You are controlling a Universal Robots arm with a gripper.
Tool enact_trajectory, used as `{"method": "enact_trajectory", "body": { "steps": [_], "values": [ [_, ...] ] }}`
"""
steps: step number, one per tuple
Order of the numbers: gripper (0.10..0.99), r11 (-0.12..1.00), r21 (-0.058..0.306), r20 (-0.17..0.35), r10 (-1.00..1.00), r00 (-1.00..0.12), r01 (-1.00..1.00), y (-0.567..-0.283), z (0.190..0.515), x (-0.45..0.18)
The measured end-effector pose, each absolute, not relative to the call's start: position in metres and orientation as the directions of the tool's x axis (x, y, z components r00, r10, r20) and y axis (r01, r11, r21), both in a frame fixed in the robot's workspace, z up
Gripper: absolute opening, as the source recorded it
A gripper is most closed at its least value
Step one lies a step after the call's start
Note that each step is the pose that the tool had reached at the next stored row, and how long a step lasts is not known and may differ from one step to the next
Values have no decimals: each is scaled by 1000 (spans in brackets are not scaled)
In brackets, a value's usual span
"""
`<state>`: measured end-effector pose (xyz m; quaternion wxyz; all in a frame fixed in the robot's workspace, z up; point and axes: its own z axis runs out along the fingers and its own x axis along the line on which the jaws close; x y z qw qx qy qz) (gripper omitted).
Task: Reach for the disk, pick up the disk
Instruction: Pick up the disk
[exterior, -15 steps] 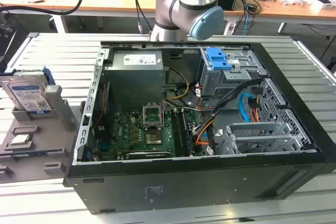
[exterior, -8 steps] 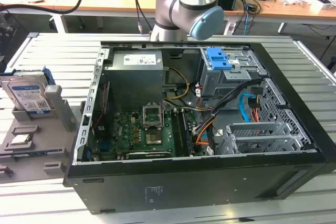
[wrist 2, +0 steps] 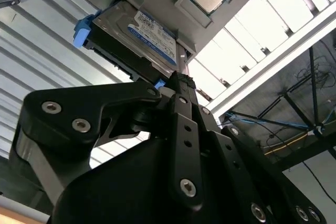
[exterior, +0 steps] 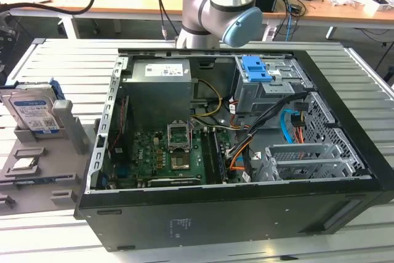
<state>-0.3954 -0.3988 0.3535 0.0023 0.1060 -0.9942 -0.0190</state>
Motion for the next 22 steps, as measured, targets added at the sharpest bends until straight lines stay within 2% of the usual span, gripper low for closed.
{"method": "enact_trajectory", "body": {
  "steps": [22],
  "values": [
    [106,909,38,0,-415,-910,-414,-399,353,-395]
  ]
}}
